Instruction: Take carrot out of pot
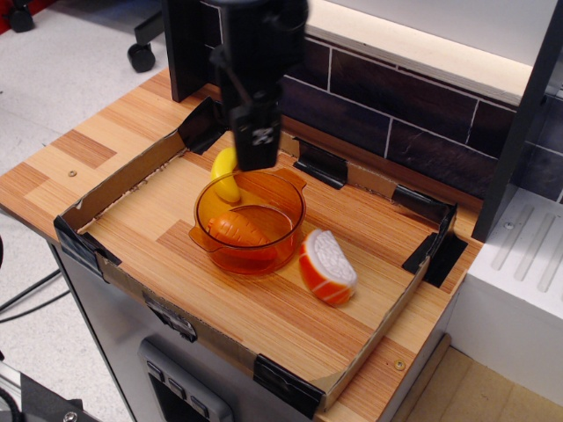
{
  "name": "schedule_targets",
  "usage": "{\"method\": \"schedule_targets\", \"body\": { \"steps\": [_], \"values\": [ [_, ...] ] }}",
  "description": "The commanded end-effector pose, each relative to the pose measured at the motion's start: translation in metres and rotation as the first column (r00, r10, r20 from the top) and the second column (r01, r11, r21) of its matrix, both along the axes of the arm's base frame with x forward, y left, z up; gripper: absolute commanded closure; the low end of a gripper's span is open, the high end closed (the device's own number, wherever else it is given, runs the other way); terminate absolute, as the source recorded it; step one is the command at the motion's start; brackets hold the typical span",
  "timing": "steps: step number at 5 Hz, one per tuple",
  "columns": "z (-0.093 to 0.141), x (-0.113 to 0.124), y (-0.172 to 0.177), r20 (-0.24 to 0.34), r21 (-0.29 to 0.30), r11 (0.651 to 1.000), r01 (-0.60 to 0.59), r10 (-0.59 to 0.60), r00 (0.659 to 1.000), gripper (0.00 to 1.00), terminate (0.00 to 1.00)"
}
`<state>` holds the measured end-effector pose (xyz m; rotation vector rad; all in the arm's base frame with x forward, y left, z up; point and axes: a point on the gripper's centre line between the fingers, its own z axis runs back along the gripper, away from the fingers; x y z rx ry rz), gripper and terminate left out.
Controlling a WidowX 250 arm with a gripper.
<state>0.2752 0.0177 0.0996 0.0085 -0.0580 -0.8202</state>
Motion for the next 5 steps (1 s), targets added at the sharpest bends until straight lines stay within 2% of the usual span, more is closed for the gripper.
{"method": "schedule_targets", "body": {
  "steps": [1, 2, 3, 5],
  "values": [
    [-0.033, 0.019, 0.017, 0.061, 0.046, 0.991, 0.123, -0.125, 0.99, 0.0, 0.0],
    [-0.045, 0.016, 0.013, 0.056, 0.033, 0.986, 0.163, -0.165, 0.985, 0.0, 0.0],
    [-0.043, 0.012, 0.01, 0.061, 0.014, 0.982, 0.19, -0.19, 0.98, 0.0, 0.0],
    [-0.053, 0.01, 0.007, 0.058, 0.028, 0.98, 0.195, -0.197, 0.979, 0.0, 0.0]
  ]
}}
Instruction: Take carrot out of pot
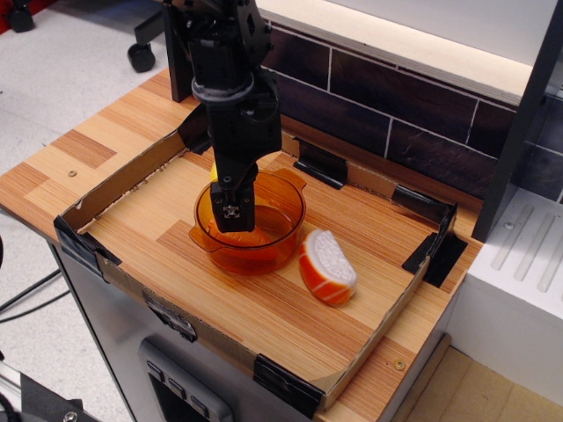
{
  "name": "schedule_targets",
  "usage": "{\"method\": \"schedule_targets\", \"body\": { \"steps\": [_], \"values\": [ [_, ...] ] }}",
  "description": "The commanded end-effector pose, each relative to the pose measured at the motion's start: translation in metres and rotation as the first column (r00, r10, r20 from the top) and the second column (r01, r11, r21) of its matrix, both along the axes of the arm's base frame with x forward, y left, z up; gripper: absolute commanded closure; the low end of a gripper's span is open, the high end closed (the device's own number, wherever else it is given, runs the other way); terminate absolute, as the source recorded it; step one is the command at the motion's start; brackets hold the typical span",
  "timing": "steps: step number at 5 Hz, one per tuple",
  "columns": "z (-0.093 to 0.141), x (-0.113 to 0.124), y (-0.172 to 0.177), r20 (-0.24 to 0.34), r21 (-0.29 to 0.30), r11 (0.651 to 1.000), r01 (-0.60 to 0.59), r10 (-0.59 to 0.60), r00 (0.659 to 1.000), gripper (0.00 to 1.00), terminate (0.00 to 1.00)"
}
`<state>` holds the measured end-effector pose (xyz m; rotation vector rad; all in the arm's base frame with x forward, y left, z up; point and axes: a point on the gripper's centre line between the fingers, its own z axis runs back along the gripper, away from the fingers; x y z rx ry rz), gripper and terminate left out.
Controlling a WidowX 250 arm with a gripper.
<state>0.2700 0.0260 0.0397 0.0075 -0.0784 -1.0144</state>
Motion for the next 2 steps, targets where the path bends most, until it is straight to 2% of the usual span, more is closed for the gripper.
{"method": "schedule_targets", "body": {
  "steps": [1, 2],
  "values": [
    [-0.0006, 0.016, -0.0002, 0.04, 0.035, 0.999, -0.002, 0.0, 0.999, 0.0, 0.0],
    [-0.0035, 0.0174, 0.0004, 0.04, 0.039, 0.999, -0.009, 0.007, 0.999, 0.0, 0.0]
  ]
}}
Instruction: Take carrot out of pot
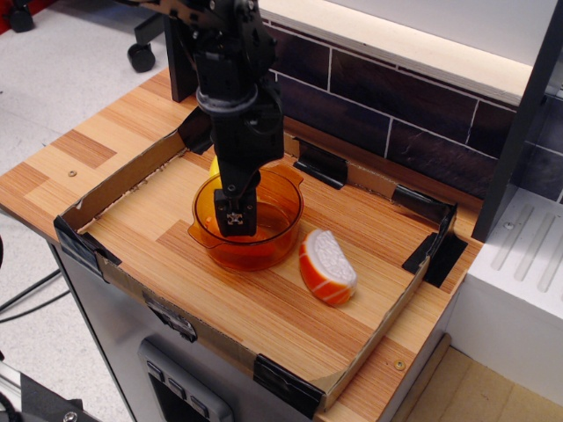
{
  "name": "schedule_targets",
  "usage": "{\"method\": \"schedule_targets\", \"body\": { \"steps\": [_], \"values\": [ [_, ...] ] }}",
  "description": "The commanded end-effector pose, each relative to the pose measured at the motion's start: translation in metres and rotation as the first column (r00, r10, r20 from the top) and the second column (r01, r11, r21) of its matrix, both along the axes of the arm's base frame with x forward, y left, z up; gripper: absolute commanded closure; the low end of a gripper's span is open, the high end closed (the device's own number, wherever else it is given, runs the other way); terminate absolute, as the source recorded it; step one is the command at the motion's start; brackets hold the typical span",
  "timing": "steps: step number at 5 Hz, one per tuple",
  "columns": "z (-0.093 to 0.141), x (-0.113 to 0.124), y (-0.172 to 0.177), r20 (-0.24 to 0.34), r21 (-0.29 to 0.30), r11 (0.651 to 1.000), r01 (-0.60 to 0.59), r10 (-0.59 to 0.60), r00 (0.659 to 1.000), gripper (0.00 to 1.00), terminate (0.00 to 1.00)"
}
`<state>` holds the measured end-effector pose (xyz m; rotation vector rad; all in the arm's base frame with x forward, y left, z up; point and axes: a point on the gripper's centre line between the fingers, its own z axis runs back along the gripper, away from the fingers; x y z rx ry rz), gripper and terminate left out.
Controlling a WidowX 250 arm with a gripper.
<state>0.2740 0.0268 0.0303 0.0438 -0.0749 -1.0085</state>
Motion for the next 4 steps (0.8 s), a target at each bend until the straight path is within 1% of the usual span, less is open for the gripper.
{"method": "schedule_targets", "body": {
  "steps": [1, 2, 4],
  "values": [
    [0.004, 0.014, 0.0, 0.036, 0.005, 1.0, -0.009, 0.009, 0.999, 0.0, 0.0],
    [0.001, 0.014, 0.0, 0.024, 0.007, 1.0, -0.013, 0.013, 1.0, 0.0, 0.0],
    [-0.007, 0.013, -0.003, -0.018, 0.002, 1.0, -0.018, 0.018, 1.0, 0.0, 0.0]
  ]
}}
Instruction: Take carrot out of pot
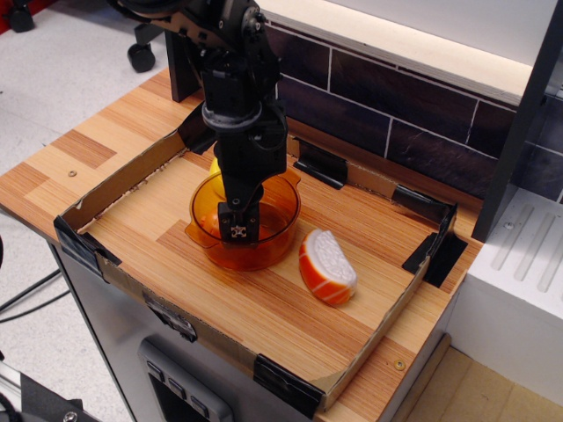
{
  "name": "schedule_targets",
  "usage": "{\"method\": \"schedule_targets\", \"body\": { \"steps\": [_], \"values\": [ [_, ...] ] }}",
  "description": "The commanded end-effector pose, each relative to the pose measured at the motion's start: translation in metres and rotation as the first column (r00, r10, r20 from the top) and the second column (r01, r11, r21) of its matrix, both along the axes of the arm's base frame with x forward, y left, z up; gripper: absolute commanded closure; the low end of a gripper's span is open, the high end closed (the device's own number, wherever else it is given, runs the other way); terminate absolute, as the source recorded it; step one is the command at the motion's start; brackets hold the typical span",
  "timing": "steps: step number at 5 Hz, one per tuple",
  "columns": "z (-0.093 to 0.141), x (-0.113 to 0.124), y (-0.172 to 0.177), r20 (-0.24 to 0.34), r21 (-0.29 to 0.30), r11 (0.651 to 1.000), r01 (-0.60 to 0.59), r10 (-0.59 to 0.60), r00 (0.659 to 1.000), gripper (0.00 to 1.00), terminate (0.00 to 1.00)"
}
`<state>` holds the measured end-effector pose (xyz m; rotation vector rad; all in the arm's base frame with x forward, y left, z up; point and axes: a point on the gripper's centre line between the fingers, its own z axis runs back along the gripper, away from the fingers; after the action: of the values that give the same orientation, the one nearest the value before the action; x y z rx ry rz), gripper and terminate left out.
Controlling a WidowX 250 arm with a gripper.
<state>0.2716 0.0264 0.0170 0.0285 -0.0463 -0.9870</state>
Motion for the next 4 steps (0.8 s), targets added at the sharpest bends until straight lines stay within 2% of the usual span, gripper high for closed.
{"method": "schedule_targets", "body": {
  "steps": [1, 2, 4],
  "values": [
    [0.004, 0.015, -0.003, 0.007, -0.01, 1.0, 0.006, -0.006, 1.0, 0.0, 0.0],
    [0.003, 0.015, -0.005, 0.004, -0.019, 1.0, -0.005, 0.005, 1.0, 1.0, 0.0],
    [0.018, 0.02, -0.001, 0.04, -0.03, 0.998, -0.047, 0.048, 0.998, 1.0, 0.0]
  ]
}}
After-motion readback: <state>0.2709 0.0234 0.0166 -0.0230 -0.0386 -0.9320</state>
